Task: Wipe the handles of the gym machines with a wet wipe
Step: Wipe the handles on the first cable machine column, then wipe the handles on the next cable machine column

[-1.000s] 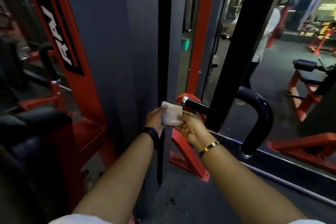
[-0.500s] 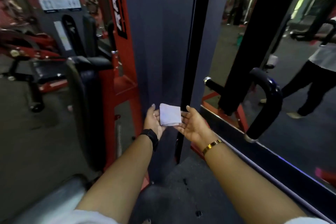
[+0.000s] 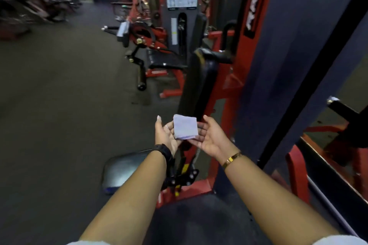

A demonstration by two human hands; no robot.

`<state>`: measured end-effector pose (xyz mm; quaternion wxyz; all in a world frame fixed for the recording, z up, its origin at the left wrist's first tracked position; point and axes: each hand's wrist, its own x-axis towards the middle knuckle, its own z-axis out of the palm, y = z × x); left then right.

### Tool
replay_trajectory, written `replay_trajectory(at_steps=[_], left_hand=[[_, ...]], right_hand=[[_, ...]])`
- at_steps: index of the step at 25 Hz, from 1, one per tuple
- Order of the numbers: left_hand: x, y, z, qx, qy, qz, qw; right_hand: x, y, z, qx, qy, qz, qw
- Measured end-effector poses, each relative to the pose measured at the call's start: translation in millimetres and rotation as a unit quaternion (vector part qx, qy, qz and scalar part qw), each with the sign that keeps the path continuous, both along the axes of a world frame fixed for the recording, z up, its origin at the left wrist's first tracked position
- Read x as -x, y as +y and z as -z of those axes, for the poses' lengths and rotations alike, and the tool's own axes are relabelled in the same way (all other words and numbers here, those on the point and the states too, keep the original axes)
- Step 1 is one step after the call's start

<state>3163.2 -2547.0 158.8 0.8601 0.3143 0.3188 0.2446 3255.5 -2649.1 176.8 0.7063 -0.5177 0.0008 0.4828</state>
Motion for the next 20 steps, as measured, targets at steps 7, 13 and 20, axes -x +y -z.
replay_trajectory(at_steps=[7,13,20], left_hand=[[162.3,105.6,10.1,0.004,0.019,-0.12,0.993],[292.5,201.4,8.2,-0.005,0.034,-0.187,0.982],[405.1,305.2,8.2,0.0,0.021,-0.235,0.972]], right_hand=[[117.8,128.9,10.3,0.025,-0.013,-0.169,0.985],[238.6,249.2,7.1,0.029,-0.022,-0.267,0.963],[347.2,375.9,10.6,0.029,-0.018,-0.312,0.949]])
